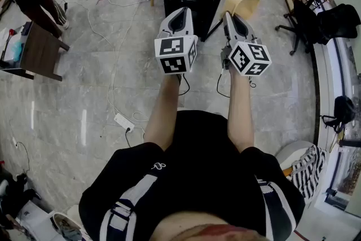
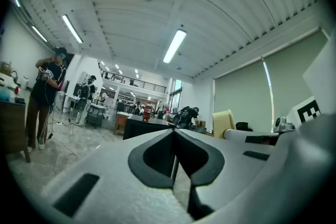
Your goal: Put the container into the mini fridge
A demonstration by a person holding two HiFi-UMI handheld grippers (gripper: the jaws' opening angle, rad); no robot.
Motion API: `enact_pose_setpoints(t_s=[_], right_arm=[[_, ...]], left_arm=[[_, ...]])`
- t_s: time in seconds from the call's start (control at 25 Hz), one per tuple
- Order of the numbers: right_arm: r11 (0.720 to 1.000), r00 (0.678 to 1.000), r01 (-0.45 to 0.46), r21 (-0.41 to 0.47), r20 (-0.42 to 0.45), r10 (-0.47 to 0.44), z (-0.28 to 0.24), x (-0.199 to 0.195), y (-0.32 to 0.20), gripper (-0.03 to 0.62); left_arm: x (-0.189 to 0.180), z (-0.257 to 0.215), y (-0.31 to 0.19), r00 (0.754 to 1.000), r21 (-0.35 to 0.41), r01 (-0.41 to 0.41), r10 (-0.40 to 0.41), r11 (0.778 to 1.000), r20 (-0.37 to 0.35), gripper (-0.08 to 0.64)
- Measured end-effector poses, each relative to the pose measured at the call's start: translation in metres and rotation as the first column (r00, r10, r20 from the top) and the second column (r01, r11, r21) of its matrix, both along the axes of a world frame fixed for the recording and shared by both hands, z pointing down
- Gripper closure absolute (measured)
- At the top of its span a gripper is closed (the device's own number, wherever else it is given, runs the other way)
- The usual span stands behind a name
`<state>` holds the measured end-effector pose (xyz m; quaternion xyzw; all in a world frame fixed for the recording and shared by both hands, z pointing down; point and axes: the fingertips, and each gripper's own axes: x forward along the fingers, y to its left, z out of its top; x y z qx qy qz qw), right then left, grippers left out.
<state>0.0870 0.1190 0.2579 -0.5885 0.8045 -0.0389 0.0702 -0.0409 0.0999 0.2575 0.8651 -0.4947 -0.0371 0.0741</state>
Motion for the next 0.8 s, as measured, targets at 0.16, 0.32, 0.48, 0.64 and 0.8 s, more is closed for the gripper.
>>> enact_pose_setpoints(t_s=[0.16, 0.32, 0.48, 0.64, 0.8], right_arm=[[0.999, 0.998, -0.045, 0.008, 0.04, 0.045, 0.007, 0.0, -0.016, 0.575], [0.998, 0.997, -0.054, -0.019, 0.054, 0.055, 0.021, -0.003, -0.027, 0.575], [0.996, 0.998, -0.045, -0.072, 0.033, 0.047, 0.043, -0.009, -0.041, 0.575], [0.993, 0.997, -0.06, -0.102, 0.049, 0.065, 0.056, -0.001, -0.055, 0.575], [0.989, 0.997, -0.044, -0.138, 0.056, 0.052, 0.08, 0.001, -0.075, 0.575]], left_arm=[[-0.008, 0.012, -0.017, 1.0, -0.018, 0.002, -0.002, 1.0, 0.009, 0.554], [-0.022, 0.029, -0.033, 1.0, -0.059, 0.021, -0.021, 0.998, -0.003, 0.554], [-0.03, 0.052, -0.05, 0.999, -0.121, 0.037, -0.039, 0.992, -0.015, 0.554], [-0.025, 0.068, -0.062, 0.999, -0.154, 0.029, -0.031, 0.988, -0.008, 0.554], [-0.014, 0.087, -0.083, 0.999, -0.187, 0.031, -0.029, 0.982, 0.013, 0.554]])
